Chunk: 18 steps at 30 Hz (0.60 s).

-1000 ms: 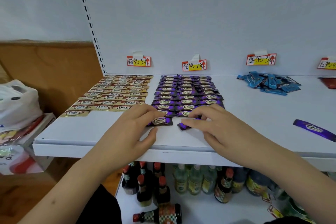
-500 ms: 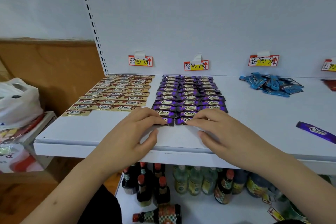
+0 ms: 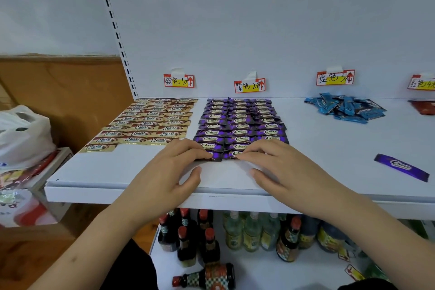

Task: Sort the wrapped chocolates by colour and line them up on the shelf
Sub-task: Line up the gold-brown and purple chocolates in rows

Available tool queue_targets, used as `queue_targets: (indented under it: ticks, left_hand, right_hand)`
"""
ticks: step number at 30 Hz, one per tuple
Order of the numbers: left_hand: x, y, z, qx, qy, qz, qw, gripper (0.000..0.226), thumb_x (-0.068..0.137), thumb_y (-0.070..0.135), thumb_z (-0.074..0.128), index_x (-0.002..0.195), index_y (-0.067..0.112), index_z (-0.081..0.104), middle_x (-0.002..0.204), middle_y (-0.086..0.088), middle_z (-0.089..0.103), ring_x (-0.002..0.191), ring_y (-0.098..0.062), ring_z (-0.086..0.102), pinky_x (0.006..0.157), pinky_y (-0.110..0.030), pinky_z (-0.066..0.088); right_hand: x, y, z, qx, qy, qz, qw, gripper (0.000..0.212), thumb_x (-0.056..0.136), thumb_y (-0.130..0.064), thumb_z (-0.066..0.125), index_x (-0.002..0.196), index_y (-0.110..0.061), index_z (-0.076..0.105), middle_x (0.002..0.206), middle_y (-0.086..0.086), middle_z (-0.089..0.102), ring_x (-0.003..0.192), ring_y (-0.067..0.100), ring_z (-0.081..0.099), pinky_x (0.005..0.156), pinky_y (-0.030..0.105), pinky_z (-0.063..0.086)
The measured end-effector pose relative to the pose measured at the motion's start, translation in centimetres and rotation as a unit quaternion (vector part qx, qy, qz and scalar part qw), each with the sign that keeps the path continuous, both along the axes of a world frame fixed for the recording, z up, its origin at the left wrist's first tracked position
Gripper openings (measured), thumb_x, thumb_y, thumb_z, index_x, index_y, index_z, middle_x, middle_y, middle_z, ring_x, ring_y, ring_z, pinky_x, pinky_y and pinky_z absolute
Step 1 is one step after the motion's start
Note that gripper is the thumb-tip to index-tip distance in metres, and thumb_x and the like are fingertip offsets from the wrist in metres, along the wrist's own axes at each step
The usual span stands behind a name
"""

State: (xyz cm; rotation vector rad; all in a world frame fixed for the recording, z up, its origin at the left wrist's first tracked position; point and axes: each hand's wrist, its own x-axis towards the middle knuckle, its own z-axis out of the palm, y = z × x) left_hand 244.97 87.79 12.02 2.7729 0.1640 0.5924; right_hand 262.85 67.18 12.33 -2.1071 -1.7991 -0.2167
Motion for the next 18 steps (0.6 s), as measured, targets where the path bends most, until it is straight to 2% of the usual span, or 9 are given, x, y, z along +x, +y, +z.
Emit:
queue_targets:
  ticks: [3, 7, 10, 12, 14, 16, 18]
  left_hand:
    - [0.3, -0.5, 0.5, 0.002, -0.010, -0.007, 1.000, 0.036, 0.096, 0.035, 0.045, 0.130, 0.034, 0.056, 0.124, 0.025, 0.048, 0.123, 0.004, 0.041, 0.099, -0.006, 0.027]
    - [2.5, -1.7, 1.5, 0.007, -0.030, -0.041, 0.999, 0.037, 0.096, 0.041, 0.042, 0.128, 0.034, 0.058, 0.123, 0.025, 0.049, 0.120, 0.004, 0.043, 0.097, -0.010, 0.032]
    - [4.8, -2.8, 1.5, 0.023, -0.035, -0.053, 0.998, 0.047, 0.093, 0.050, 0.036, 0.128, 0.031, 0.060, 0.124, 0.021, 0.050, 0.117, 0.001, 0.044, 0.096, -0.022, 0.037]
    - [5.9, -3.3, 1.1, 0.025, -0.029, -0.056, 0.998, 0.047, 0.093, 0.050, 0.038, 0.128, 0.028, 0.061, 0.124, 0.019, 0.050, 0.117, 0.000, 0.044, 0.098, -0.024, 0.038]
    - [6.5, -3.4, 0.6, 0.023, -0.019, -0.057, 0.998, 0.044, 0.094, 0.048, 0.040, 0.128, 0.030, 0.061, 0.124, 0.021, 0.049, 0.117, -0.001, 0.045, 0.099, -0.026, 0.039]
    - [6.5, -3.4, 0.4, 0.017, -0.017, -0.052, 0.998, 0.041, 0.096, 0.048, 0.040, 0.127, 0.032, 0.061, 0.124, 0.022, 0.049, 0.117, -0.001, 0.044, 0.098, -0.025, 0.038]
    - [6.3, -3.4, 0.4, -0.001, -0.015, -0.047, 0.999, 0.035, 0.098, 0.046, 0.044, 0.126, 0.032, 0.061, 0.123, 0.022, 0.049, 0.117, 0.000, 0.042, 0.097, -0.023, 0.034]
  right_hand:
    - [0.5, -1.3, 0.7, 0.019, 0.009, -0.022, 1.000, 0.042, 0.098, -0.041, 0.041, 0.136, -0.028, 0.054, 0.128, -0.016, 0.049, 0.115, 0.003, 0.046, 0.097, 0.024, 0.041]
    - [2.8, -5.7, 2.2, 0.039, 0.022, -0.135, 0.990, 0.035, 0.097, -0.038, 0.053, 0.132, -0.031, 0.054, 0.126, -0.017, 0.049, 0.111, 0.002, 0.045, 0.088, 0.021, 0.039]
    - [5.4, -10.3, 2.6, 0.033, 0.038, -0.269, 0.962, 0.034, 0.094, -0.040, 0.057, 0.126, -0.028, 0.057, 0.124, -0.013, 0.050, 0.112, 0.009, 0.047, 0.088, 0.029, 0.044]
    - [7.0, -13.2, 2.2, 0.004, 0.049, -0.353, 0.934, 0.038, 0.092, -0.042, 0.060, 0.125, -0.024, 0.058, 0.124, -0.006, 0.052, 0.113, 0.016, 0.049, 0.093, 0.033, 0.044]
    - [8.1, -15.2, 1.8, -0.021, 0.073, -0.386, 0.919, 0.036, 0.090, -0.042, 0.063, 0.120, -0.022, 0.062, 0.117, -0.002, 0.055, 0.108, 0.020, 0.053, 0.092, 0.033, 0.045]
    - [8.4, -15.8, 1.8, -0.015, 0.120, -0.372, 0.920, 0.023, 0.089, -0.039, 0.066, 0.105, -0.023, 0.067, 0.103, -0.004, 0.058, 0.093, 0.013, 0.056, 0.078, 0.021, 0.044]
    - [8.5, -15.5, 2.2, -0.002, 0.154, -0.357, 0.921, 0.011, 0.087, -0.033, 0.071, 0.093, -0.026, 0.066, 0.092, -0.010, 0.059, 0.079, 0.004, 0.055, 0.062, 0.011, 0.037]
